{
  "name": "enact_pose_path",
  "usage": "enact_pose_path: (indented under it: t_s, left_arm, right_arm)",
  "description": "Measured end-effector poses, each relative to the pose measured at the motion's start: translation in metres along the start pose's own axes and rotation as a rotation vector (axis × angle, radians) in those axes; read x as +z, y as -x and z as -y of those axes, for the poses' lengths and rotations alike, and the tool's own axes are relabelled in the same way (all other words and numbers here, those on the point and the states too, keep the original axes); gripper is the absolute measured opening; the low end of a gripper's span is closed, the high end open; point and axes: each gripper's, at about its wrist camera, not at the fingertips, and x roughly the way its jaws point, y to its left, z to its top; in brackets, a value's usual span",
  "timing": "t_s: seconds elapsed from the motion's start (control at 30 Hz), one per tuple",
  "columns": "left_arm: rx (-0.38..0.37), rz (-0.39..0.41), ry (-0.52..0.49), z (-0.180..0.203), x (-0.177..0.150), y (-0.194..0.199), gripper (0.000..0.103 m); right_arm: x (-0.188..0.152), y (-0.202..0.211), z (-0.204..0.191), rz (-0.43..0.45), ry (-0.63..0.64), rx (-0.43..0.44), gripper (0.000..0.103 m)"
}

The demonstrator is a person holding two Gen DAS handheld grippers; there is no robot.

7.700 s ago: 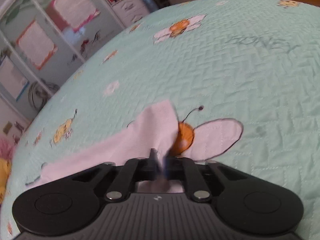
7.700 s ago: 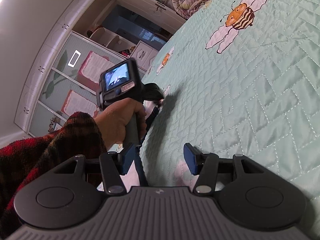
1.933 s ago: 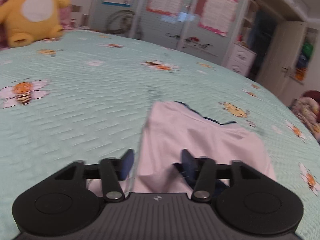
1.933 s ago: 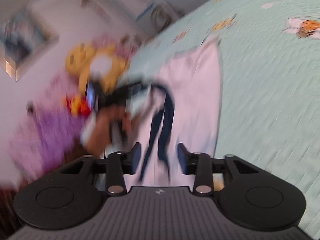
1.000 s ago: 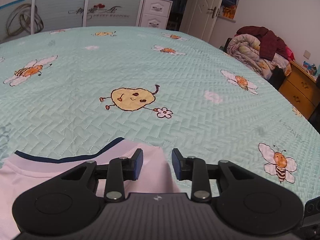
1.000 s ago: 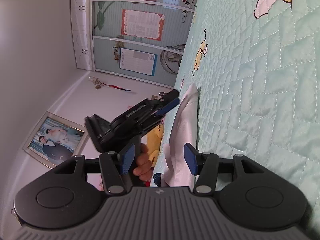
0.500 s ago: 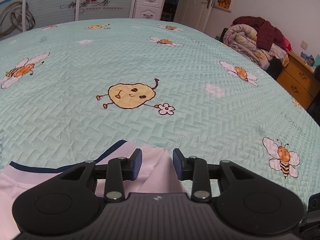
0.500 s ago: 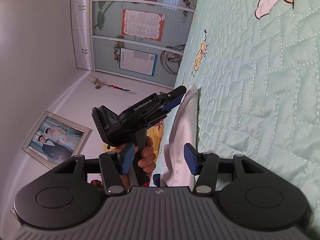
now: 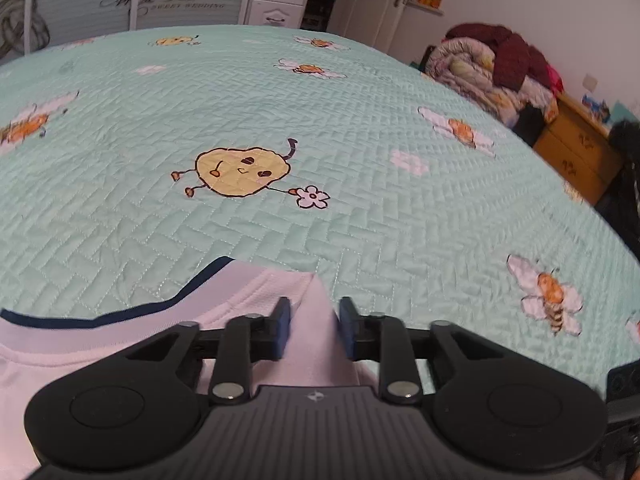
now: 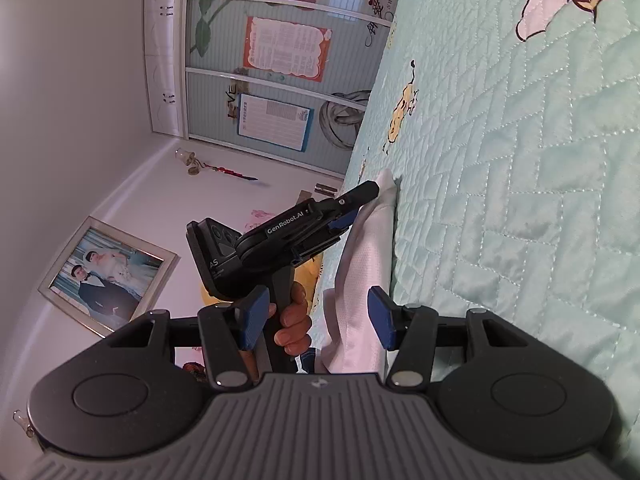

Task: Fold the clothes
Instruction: 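Open the left gripper to release the folded shirt part, then move the left gripper over the shirt and grasp the navy trim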

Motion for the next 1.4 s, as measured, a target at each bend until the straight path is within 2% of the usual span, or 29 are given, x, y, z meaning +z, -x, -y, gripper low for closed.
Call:
enact_pose_path:
  t_s: [0.07, 0.2, 0.3, 0.37, 0.43, 0.47, 0.5, 0.6, 0.63, 0.67, 0.73, 0.77, 0.9, 1.0, 1.17, 1.27, 1.4]
  left_arm:
    - [0.000, 0.002, -0.023, 0.005, 0.001, -0.002, 0.002]
    - [0.018, 0.043, -0.037, 0.012, 0.007, -0.007, 0.001]
    - [0.005, 0.080, -0.023, 0.016, 0.019, -0.013, 0.000]
    - [0.010, 0.059, -0.033, 0.020, 0.021, -0.024, 0.000]
    - [0.052, 0.025, -0.049, 0.022, 0.017, -0.035, 0.001]
    - [0.082, 0.016, -0.053, 0.021, 0.014, -0.039, 0.006]
    - [0.095, 0.039, -0.035, 0.019, 0.013, -0.036, 0.007]
    - [0.105, 0.148, 0.039, 0.012, 0.011, -0.018, 0.013]
    - [0.092, 0.187, 0.062, 0.011, 0.011, -0.007, 0.023]
    - [0.094, 0.223, 0.070, 0.011, 0.011, 0.004, 0.040]
    - [0.106, 0.292, 0.078, 0.013, 0.010, 0.027, 0.052]
    - [0.135, 0.309, 0.086, 0.013, 0.009, 0.036, 0.056]
    - [0.279, 0.279, 0.169, 0.000, -0.012, 0.063, 0.056]
    - [0.331, 0.329, 0.257, -0.015, -0.043, 0.094, 0.056]
    - [0.347, 0.456, 0.470, -0.041, -0.088, 0.144, 0.056]
    - [0.382, 0.450, 0.517, -0.051, -0.097, 0.152, 0.056]
    - [0.375, 0.413, 0.556, -0.059, -0.104, 0.147, 0.056]
  right_arm:
    - [0.000, 0.000, 0.000, 0.000, 0.001, 0.000, 0.055]
    - [0.000, -0.001, 0.002, -0.001, 0.003, -0.001, 0.055]
    - [0.001, -0.001, 0.002, -0.001, 0.005, -0.002, 0.055]
    - [0.001, -0.002, 0.003, -0.002, 0.006, -0.002, 0.055]
    - [0.001, -0.002, 0.004, -0.002, 0.007, -0.002, 0.055]
    - [0.001, -0.002, 0.004, -0.003, 0.007, -0.002, 0.055]
    - [0.001, -0.002, 0.004, -0.003, 0.008, -0.002, 0.055]
    - [0.001, -0.002, 0.004, -0.003, 0.010, -0.002, 0.055]
    - [0.001, -0.002, 0.004, -0.003, 0.010, -0.002, 0.055]
    - [0.001, -0.002, 0.005, -0.003, 0.011, -0.003, 0.055]
    - [0.001, -0.002, 0.005, -0.004, 0.012, -0.004, 0.055]
    - [0.001, -0.002, 0.005, -0.004, 0.012, -0.004, 0.055]
    - [0.001, -0.001, 0.005, -0.004, 0.012, -0.005, 0.055]
    - [0.000, -0.001, 0.004, -0.004, 0.015, -0.007, 0.055]
    - [-0.002, -0.001, 0.003, -0.004, 0.028, -0.016, 0.055]
    - [-0.003, -0.001, 0.002, -0.003, 0.026, -0.016, 0.055]
    - [-0.004, -0.001, 0.002, -0.003, 0.025, -0.016, 0.055]
